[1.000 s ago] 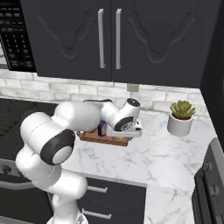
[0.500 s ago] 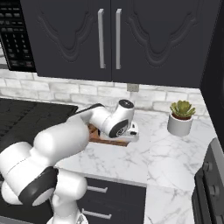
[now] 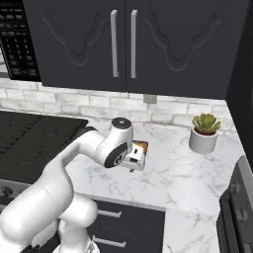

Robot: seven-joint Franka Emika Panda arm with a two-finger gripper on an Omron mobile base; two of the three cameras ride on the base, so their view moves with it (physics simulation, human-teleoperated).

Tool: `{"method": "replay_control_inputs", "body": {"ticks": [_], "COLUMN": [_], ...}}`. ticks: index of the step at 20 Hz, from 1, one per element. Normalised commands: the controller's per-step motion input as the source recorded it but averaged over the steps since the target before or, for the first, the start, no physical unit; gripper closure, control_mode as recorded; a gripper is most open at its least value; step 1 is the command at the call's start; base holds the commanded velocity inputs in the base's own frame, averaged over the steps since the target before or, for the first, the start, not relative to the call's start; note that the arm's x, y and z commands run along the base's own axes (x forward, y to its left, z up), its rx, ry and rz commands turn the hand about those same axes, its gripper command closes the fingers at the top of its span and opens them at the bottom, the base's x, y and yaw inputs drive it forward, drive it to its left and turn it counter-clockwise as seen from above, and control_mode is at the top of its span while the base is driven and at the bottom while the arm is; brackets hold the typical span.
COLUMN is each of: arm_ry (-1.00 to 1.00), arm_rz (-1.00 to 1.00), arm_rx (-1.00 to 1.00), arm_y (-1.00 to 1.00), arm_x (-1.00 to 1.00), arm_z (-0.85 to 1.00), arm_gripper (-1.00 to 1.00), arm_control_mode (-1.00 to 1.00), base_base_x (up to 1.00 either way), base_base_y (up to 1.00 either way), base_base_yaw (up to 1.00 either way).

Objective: Retrieve the reheated potato from the microwave, then place the potato, cheese, and condiment on the cutting board.

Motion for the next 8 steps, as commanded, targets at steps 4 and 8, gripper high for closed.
{"method": "replay_control_inputs", "body": {"ticks": [4, 8], "arm_ry": [0.0, 0.03], "arm_rz": [-0.14, -0.03], "arm_rx": [-0.03, 0.0], "arm_y": [0.44, 0.44], "arm_x": [-0.5, -0.46], "arm_z": [0.34, 0.45], "arm_gripper": [-1.0, -1.0], "arm_control_mode": [-1.0, -1.0], "base_base_x": [0.0, 0.0], "base_base_y": [0.0, 0.0], "base_base_yaw": [0.0, 0.0]}}
